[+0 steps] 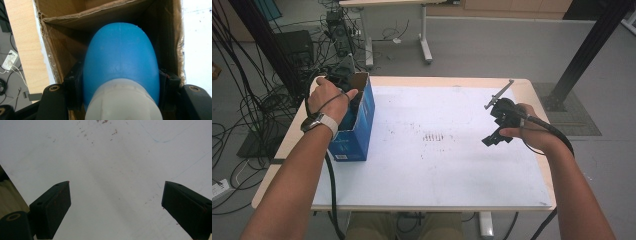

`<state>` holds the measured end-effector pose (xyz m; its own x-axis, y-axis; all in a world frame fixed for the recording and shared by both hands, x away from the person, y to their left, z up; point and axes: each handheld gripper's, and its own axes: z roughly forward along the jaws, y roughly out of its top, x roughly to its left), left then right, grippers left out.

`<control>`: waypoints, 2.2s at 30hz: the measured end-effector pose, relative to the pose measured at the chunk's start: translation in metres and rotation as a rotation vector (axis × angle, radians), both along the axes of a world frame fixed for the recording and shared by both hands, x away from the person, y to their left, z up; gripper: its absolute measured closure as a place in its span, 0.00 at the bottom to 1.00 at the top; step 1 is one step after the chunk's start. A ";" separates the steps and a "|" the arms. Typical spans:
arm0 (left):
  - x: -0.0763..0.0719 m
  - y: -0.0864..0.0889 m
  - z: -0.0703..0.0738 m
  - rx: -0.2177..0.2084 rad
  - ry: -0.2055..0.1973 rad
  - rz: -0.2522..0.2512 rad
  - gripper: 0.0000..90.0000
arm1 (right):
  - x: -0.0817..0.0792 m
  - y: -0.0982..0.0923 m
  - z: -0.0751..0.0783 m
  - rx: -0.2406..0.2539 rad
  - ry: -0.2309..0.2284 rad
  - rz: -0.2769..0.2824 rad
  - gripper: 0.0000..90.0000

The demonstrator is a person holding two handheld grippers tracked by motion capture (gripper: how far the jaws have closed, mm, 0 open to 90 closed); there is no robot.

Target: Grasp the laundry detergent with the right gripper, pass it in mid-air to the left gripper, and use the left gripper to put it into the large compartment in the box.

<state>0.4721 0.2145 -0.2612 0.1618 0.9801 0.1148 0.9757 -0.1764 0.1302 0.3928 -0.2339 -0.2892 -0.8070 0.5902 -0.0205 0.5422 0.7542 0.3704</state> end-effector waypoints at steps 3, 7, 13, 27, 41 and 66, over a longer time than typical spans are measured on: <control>0.000 0.000 -0.002 -0.001 0.000 -0.001 0.42 | 0.000 0.001 0.000 -0.002 0.000 0.001 0.10; 0.000 0.001 -0.006 -0.004 0.005 0.000 0.42 | 0.000 0.001 0.000 -0.002 0.002 0.002 0.10; 0.000 0.002 -0.007 -0.004 0.001 -0.001 0.42 | 0.000 0.001 0.000 -0.004 0.003 0.002 0.10; -0.001 0.003 -0.008 -0.006 -0.004 -0.001 0.42 | -0.001 0.000 0.000 -0.004 0.003 0.000 0.10; -0.002 0.005 -0.008 -0.012 -0.005 0.000 0.42 | -0.001 0.000 0.000 -0.007 0.003 0.000 0.10; -0.003 0.004 -0.008 -0.009 -0.008 -0.003 0.42 | -0.001 0.002 0.002 -0.005 0.002 0.004 0.10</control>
